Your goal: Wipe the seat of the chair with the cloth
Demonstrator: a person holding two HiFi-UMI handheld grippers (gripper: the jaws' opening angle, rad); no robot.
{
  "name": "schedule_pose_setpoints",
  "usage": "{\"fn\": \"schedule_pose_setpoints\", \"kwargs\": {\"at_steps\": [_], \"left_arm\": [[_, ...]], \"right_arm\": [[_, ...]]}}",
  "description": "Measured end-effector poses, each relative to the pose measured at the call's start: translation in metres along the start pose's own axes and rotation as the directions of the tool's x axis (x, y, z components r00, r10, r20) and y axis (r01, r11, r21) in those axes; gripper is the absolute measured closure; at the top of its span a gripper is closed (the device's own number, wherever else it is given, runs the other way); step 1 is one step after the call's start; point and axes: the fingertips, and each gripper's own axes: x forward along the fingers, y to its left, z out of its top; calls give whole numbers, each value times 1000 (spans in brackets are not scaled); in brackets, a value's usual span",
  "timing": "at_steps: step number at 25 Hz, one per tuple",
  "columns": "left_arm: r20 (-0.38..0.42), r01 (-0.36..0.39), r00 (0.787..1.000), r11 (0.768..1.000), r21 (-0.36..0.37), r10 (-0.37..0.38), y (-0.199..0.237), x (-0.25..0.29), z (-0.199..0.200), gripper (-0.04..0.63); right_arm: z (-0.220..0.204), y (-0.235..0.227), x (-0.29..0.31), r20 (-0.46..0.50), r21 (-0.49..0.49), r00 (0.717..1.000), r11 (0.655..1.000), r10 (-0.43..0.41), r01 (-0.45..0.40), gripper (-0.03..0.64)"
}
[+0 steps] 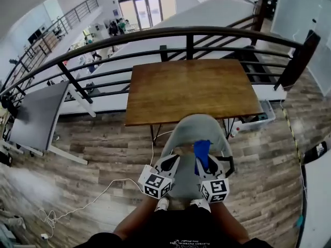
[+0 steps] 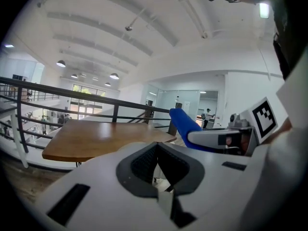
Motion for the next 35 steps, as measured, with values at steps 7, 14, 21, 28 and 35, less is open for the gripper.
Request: {"fn": "schedule_pose_setpoints", "kwargs": {"at_steps": [7,14,21,28,35], "left_arm": [[-39,-151,988,987,-62,149,12,6,-26,594],[-98,-191,979,974,-121,180,21,17,-60,594],[-159,-198,972,970,-143,175,41,16,-109,594],[-220,-227,958,957,-181,185,68,31,-169,594],[-231,-263,950,940,-217,213,82,55,-229,594]], "right_arm": [[-24,-8,21,-51,18,990,991,135,-134,486],[-58,-1,45,-135,33,969,979,206,-203,486],[-109,0,76,-206,-72,963,978,177,-195,486],[-171,-8,119,-293,15,940,984,173,-177,486],[-246,-5,148,-359,38,912,979,199,-198,486]]}}
